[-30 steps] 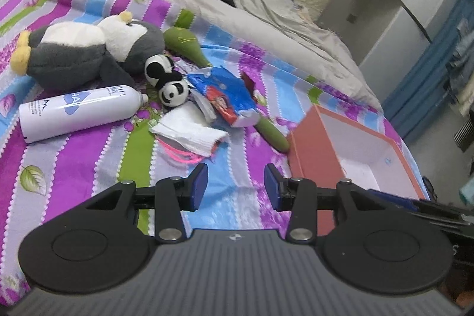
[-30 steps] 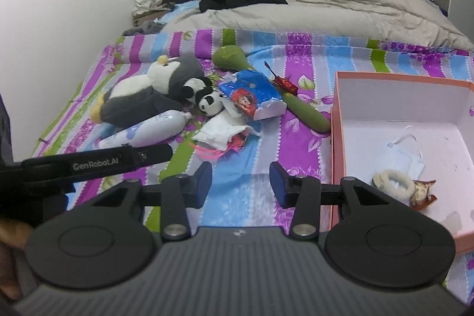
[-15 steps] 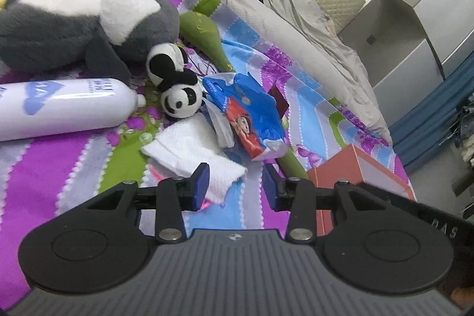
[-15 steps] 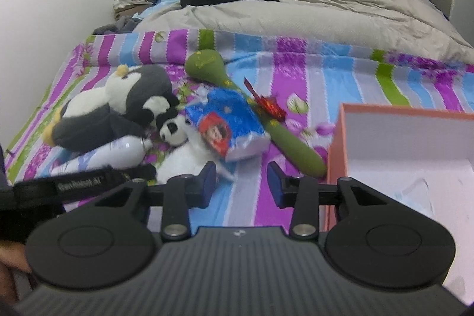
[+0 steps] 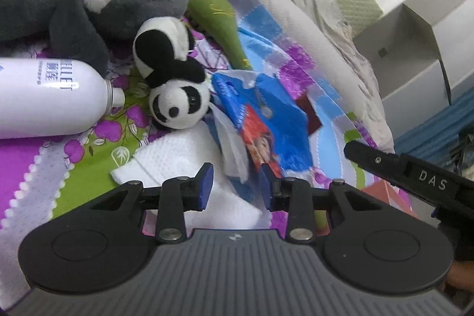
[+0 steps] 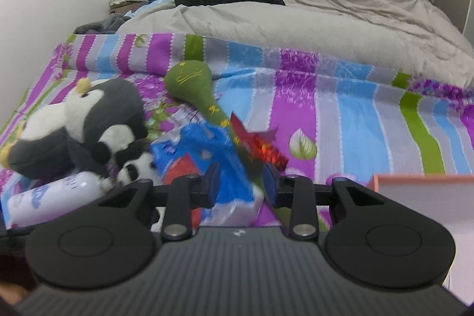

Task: Organize soft objects
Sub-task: 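Grasp the red foil wrapper with the right gripper while the left gripper grasps the clear plastic bag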

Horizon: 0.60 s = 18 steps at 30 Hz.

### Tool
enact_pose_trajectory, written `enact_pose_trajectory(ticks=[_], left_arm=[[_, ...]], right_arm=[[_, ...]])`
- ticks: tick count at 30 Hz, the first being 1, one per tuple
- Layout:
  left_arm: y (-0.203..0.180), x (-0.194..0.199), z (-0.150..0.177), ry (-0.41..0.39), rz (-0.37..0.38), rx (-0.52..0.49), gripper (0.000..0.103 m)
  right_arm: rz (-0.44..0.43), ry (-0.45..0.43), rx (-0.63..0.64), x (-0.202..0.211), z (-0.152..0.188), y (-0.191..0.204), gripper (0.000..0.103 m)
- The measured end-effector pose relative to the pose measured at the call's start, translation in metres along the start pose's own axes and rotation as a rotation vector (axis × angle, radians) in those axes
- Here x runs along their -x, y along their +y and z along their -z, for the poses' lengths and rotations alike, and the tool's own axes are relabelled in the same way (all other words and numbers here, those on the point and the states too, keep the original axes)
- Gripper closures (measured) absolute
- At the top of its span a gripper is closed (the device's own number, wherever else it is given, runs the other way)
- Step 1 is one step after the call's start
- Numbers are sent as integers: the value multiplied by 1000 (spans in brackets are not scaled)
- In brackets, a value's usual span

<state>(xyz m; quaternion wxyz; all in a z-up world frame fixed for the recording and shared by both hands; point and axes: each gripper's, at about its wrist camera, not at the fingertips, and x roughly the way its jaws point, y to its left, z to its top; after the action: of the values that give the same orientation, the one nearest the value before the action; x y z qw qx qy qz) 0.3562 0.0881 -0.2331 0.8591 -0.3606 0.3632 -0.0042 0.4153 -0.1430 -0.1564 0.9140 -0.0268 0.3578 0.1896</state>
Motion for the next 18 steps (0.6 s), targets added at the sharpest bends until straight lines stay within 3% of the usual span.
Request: enact_pose_trajectory(ticks=[6,10,18], left_arm=[[4,-23,-7,16,4,12,78],[5,-30,-9,7,18,9,92],[0,-30,-8,-10,21,-2,98]], right_arm=[[34,12,27,-38,-9,0,74],[48,20,71,-57,-12,5,81],[74,15,118,-65,-10,9,99]])
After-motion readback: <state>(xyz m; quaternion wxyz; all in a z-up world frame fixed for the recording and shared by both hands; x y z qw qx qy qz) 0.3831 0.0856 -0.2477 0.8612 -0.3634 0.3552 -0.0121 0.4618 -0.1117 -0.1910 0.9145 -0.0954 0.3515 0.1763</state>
